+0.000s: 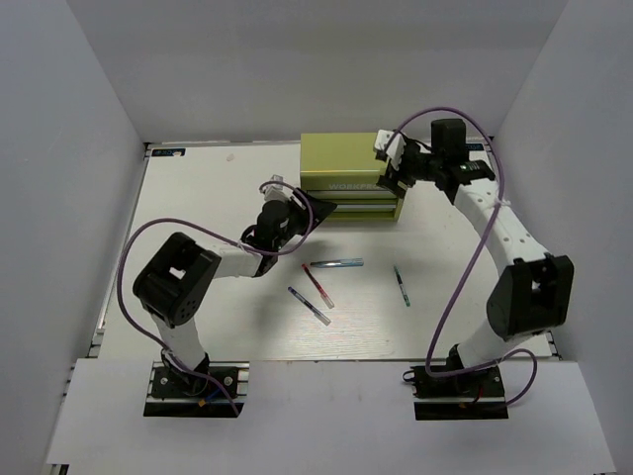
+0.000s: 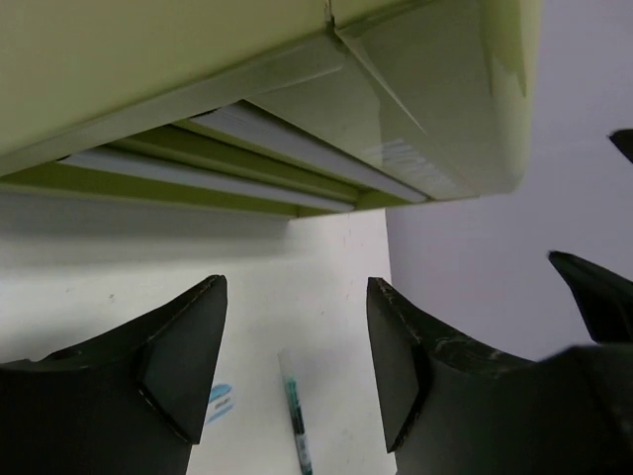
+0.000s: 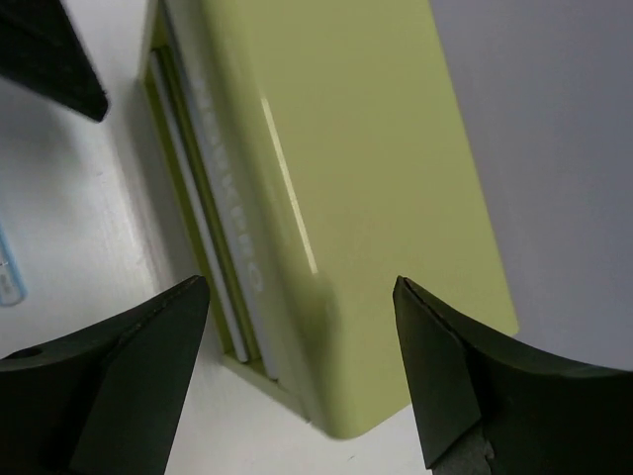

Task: Sort the stationery into containers
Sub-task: Open the drawer in the storage box.

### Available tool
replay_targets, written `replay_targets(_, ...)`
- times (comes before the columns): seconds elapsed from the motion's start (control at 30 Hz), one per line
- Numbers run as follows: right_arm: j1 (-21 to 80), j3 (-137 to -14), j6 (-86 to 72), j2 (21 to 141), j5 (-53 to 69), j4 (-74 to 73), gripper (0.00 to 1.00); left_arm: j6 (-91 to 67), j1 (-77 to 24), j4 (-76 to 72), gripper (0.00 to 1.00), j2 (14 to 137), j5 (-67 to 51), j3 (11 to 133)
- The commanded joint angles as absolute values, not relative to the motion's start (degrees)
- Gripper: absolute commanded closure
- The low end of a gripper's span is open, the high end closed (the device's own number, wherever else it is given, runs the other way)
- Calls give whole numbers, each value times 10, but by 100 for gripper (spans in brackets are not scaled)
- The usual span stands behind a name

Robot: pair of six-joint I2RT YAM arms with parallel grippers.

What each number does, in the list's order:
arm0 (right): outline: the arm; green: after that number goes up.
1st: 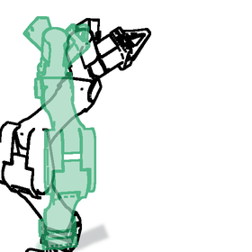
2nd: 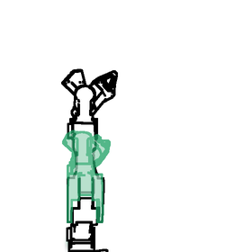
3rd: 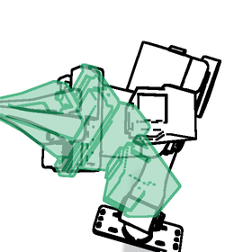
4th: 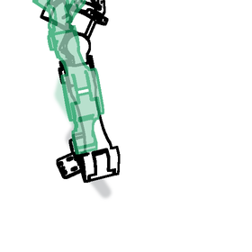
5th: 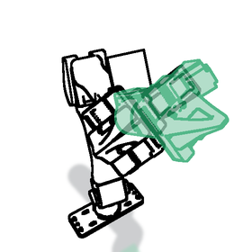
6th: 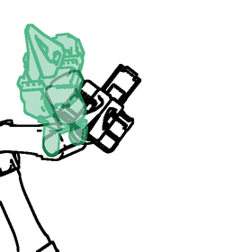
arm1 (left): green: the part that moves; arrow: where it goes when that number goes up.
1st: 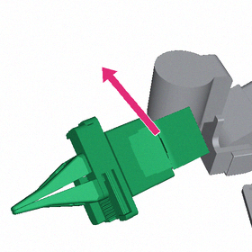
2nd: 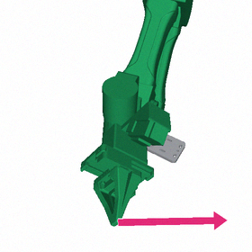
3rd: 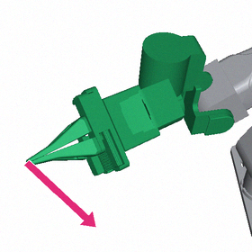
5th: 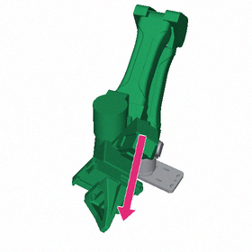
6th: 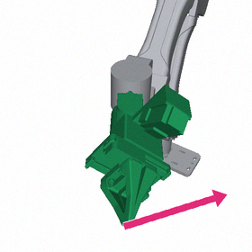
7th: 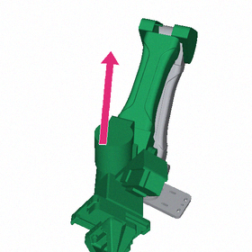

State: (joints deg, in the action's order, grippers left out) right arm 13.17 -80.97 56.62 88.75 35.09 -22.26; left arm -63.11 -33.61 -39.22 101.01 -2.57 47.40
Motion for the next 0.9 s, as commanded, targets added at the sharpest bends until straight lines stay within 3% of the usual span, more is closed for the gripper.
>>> replay_targets(0.0, 146, -881, 531, 927, 307, -182, 19, -662, -351, -481, 32, 1021, 46, 483)
replay_targets(0.6, 169, -961, 554, 1021, 264, -264, 32, -756, -367, -598, 33, 1140, 168, 523)
replay_targets(0.87, 168, -987, 565, 1044, 245, -312, 36, -768, -367, -646, 35, 1168, 163, 541)
